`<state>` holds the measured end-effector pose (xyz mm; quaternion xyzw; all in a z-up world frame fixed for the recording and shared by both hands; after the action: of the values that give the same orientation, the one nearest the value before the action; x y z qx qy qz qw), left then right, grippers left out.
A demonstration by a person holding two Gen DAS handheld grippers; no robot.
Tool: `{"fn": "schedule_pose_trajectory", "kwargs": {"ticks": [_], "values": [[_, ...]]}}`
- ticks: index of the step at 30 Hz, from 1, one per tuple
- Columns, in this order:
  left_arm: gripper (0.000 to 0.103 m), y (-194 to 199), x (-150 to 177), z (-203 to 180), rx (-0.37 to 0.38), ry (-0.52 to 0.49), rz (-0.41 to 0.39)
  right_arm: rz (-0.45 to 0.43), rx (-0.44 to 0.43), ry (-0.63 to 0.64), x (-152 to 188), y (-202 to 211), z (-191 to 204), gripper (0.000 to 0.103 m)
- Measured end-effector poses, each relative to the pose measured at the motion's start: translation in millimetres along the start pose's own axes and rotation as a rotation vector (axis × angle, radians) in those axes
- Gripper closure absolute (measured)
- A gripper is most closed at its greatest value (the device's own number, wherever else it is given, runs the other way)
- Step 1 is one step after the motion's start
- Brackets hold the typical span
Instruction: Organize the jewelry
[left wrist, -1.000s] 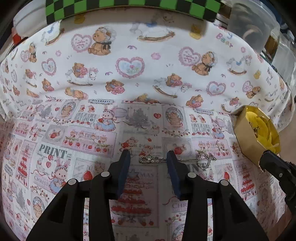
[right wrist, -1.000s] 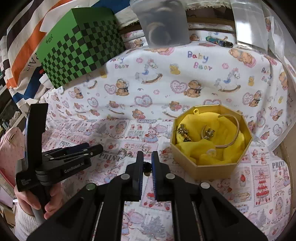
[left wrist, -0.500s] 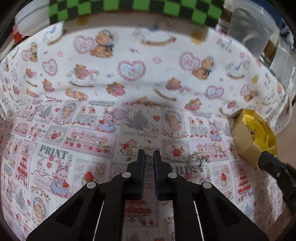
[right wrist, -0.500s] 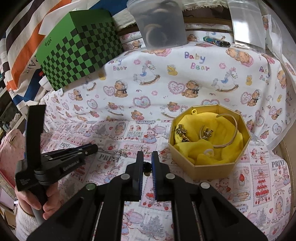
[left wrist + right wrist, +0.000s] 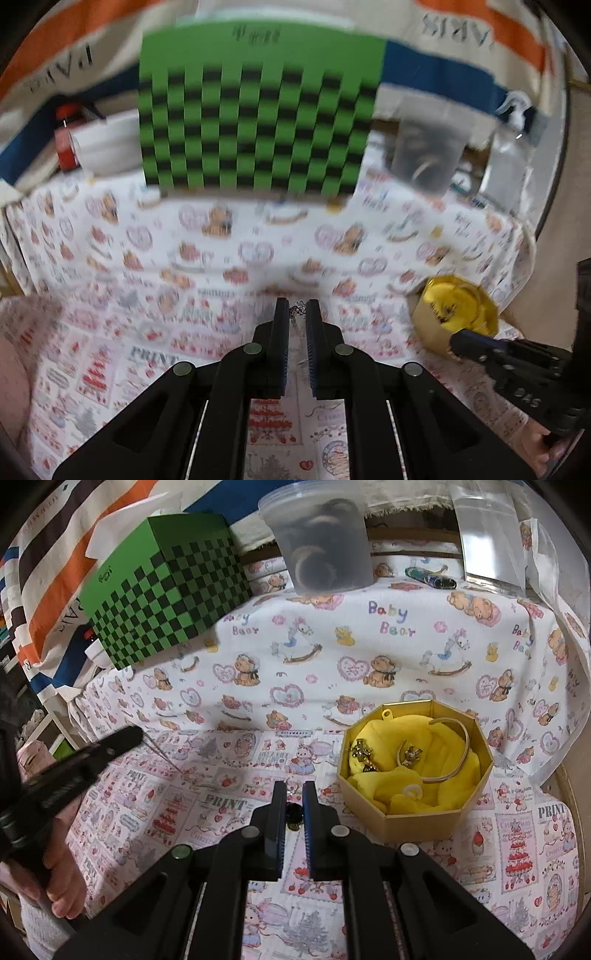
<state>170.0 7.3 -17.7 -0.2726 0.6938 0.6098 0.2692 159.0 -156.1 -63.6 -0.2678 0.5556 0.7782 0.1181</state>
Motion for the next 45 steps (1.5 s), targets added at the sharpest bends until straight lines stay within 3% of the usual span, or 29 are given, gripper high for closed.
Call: {"fn": "schedule_pose_trajectory", "kwargs": {"ticks": [6, 9, 14, 18, 20, 24, 28, 36, 45], "values": [[0.095, 32, -10, -6, 0.098, -0.001, -0.111, -0.016, -0.006, 0.002, -1, 5, 1, 0.095], [0.095, 32, -11, -2, 0.057, 0.009, -0.110, -0.019, 0.000, -0.001, -1, 5, 0, 0.095], [0.095, 25, -10, 7, 0.076, 0.053, -0.084, -0.031, 0.000, -0.013, -3, 8, -2, 0.095], [0.095, 35, -11, 10, 0.150, 0.087, -0.083, -0.057, -0.012, -0.020, -7, 16, -3, 0.095], [0.095, 45, -14, 11, 0.191, 0.104, -0.098, -0.080, -0.028, -0.022, -10, 23, -3, 0.095], [0.095, 75, -21, 9, 0.189, 0.074, -0.175, -0.148, -0.054, -0.022, -17, 44, -5, 0.095], [0.095, 84, -25, 2, 0.184, 0.057, -0.186, -0.213, -0.112, -0.069, -25, 63, -17, 0.095], [0.095, 70, -48, -37, 0.173, 0.007, -0.146, -0.301, -0.122, -0.185, -36, 84, -58, 0.095], [0.095, 43, -74, -111, 0.192, -0.068, -0.086, -0.307, -0.134, -0.318, -38, 79, -108, 0.095]]}}
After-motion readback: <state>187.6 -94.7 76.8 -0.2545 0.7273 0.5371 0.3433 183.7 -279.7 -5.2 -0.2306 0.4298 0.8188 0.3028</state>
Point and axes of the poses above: each gripper's, at about its wrist camera, not at the fingertips, and y roughly against the way its jaws point, z to its left, x to its underside, the point moved 9 cm from there along -y, roughly the way its jaws point, and after that the axes turned 10 degrees about z, right-handed, at the moved point
